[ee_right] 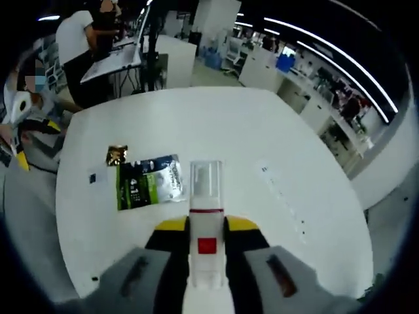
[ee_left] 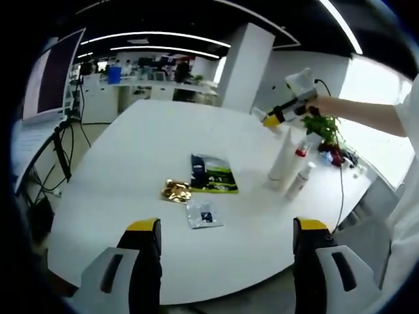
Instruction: Arrange the skincare products in the storage area until every visible bottle or jar stands upright without overlapping.
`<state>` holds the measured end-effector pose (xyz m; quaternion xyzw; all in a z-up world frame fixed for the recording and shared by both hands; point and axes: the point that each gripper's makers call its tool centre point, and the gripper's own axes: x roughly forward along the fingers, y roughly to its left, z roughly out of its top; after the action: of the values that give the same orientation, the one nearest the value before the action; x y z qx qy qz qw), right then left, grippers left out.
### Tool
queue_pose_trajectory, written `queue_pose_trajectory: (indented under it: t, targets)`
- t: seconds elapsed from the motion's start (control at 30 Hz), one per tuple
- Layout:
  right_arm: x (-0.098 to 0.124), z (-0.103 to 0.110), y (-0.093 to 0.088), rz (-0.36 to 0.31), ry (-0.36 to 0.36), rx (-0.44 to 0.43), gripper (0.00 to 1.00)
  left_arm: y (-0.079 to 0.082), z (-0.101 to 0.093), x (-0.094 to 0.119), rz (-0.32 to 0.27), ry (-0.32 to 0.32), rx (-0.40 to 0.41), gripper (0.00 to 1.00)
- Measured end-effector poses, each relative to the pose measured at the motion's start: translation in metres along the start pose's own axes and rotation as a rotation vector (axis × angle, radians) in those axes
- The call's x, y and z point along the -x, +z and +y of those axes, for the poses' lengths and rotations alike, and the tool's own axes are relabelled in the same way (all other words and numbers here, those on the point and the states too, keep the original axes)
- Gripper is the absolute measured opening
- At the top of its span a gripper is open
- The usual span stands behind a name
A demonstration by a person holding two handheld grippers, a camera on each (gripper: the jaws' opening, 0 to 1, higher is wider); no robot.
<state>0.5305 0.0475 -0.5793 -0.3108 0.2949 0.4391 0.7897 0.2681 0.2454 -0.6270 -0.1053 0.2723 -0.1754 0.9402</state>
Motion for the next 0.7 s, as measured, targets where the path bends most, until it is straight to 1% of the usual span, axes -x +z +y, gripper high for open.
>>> queue_pose_trajectory:
  t: [0.03,0.13,0.23,0.27,0.3,0.4,0.43,0.47,0.63,0.7]
  targets:
    - [0.005,0.000,0.004,-0.016,-0.001,-0.007,0.19,0.000,0.000,0.000,-0.002,0.002,-0.003,0.80]
    - [0.024,0.000,0.020,-0.071,-0.036,-0.005,0.19,0.000,-0.001,0.000,0.002,-0.001,-0.010,0.80]
    - [0.040,0.000,0.033,-0.136,-0.066,-0.036,0.19,-0.001,-0.002,0.000,0.004,-0.004,-0.021,0.80]
    - [0.046,0.000,0.039,-0.171,-0.076,-0.047,0.19,-0.001,-0.002,0.000,0.005,-0.005,-0.022,0.80]
    - [0.050,0.001,0.041,-0.186,-0.083,-0.053,0.19,-0.001,-0.002,0.000,0.005,-0.006,-0.024,0.80]
    - [0.062,0.003,0.046,-0.218,-0.099,-0.071,0.19,-0.001,-0.003,0.000,0.005,-0.010,-0.028,0.80]
    - [0.062,-0.007,0.046,-0.230,-0.105,-0.074,0.19,-0.001,-0.003,0.000,0.005,-0.011,-0.030,0.80]
    - [0.064,-0.008,0.046,-0.236,-0.110,-0.075,0.19,-0.001,-0.003,0.000,0.005,-0.012,-0.031,0.80]
    - [0.084,0.000,0.050,-0.293,-0.135,-0.103,0.19,-0.002,-0.006,0.000,0.011,-0.022,-0.044,0.80]
    - [0.090,0.003,0.050,-0.306,-0.141,-0.110,0.19,-0.002,-0.006,0.000,0.014,-0.023,-0.049,0.80]
